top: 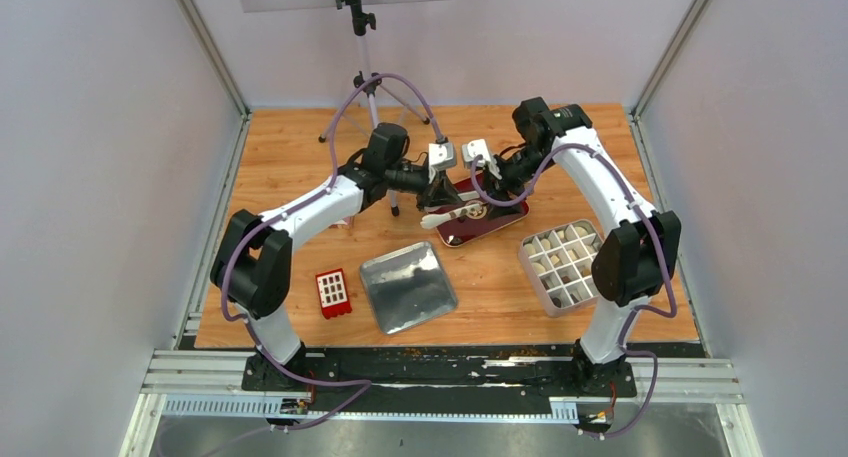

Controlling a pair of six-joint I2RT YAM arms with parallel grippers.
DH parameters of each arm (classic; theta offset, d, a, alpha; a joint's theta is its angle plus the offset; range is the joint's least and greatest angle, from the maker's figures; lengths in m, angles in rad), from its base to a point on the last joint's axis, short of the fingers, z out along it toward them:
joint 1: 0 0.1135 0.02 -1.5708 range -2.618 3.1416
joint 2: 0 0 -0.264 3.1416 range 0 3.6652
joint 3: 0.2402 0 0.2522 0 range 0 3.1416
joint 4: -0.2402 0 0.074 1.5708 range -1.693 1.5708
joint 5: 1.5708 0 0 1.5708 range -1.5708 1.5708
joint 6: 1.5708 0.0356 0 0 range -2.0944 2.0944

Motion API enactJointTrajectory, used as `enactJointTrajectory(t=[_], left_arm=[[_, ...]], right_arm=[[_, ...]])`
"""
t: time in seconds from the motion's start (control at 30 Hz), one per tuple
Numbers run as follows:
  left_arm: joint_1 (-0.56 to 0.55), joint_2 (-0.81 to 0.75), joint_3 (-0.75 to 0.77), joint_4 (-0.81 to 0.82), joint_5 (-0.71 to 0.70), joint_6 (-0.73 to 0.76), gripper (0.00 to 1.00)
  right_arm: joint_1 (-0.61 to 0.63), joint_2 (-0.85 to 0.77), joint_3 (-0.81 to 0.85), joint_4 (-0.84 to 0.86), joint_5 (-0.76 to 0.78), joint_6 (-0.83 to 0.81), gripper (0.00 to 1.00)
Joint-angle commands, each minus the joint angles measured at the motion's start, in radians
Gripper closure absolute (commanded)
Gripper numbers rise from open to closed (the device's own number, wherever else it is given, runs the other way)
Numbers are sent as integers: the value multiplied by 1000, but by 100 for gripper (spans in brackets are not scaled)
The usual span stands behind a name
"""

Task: Pack the chocolate
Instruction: Adjust the clamp.

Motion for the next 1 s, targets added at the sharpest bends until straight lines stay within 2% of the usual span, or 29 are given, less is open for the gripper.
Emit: enactJointTrajectory(t=[0.0,0.07,0.17,0.2,0.3,0.37,0.4,0.43,0.57,0.67,0.73,0.8,0.97], left_arm=[[6,-54,11,183,47,-106,100],[6,-53,7,191,45,-119,100],[9,-51,5,188,23,-119,100],[10,-53,4,184,5,-119,96],[25,-73,-1,98,-118,-81,61],[50,-110,-15,11,-186,-35,26],[68,-131,-25,-60,-229,-7,5],[91,-157,-36,-112,-248,22,1],[196,-277,-142,-232,-322,68,0],[224,-387,-261,-267,-395,138,0],[224,-475,-335,-246,-418,160,0],[224,-529,-398,-197,-427,131,0],[213,-557,-438,-144,-387,129,0]], right_arm=[[23,-59,-53,139,-5,106,50],[25,-82,-77,195,17,131,62],[26,-105,-93,210,37,117,74],[26,-106,-94,206,45,115,77],[24,-103,-89,171,70,99,82],[24,-103,-97,156,100,97,82],[24,-101,-101,151,118,96,82],[24,-100,-100,144,134,92,82],[26,-82,-76,156,213,138,82],[39,-45,-39,156,283,168,85],[49,-16,-16,157,326,196,87],[55,15,13,150,348,245,85],[56,60,88,129,291,349,82]])
